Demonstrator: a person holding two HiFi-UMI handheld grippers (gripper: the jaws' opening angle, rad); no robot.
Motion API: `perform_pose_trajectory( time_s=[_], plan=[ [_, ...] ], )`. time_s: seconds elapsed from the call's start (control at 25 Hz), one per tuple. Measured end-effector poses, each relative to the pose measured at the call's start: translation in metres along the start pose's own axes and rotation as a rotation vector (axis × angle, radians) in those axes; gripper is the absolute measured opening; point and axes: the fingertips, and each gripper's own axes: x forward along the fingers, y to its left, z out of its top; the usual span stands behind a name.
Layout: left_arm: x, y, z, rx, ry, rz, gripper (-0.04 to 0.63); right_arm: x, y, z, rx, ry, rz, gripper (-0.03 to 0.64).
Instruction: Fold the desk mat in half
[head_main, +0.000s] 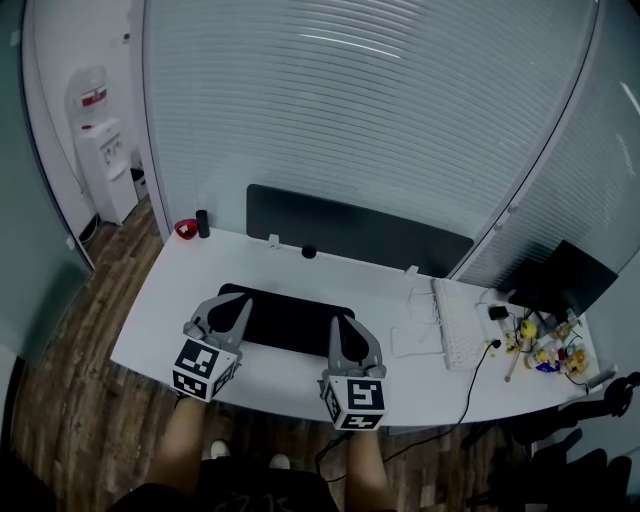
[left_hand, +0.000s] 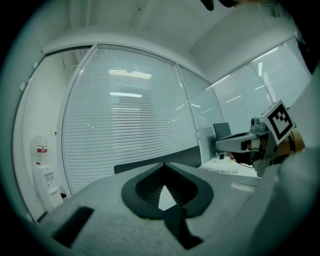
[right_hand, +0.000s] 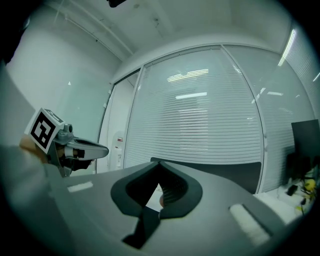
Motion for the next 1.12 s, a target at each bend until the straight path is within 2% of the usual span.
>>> perform_pose_trajectory(
  time_s=[0.4,1.12],
  plan=[
    [-0.009,0.003,-0.001,-0.022,-0.008,0.036,-0.006,-0.006,0.001,-0.004,0.008,-0.003,-0.004,0.009],
    [-0.006,-0.001,-0.014,-0.055,0.009,0.037,-0.005,-0.01,-0.008,-0.019,0.037,0.014,-0.012,0.009]
  ],
)
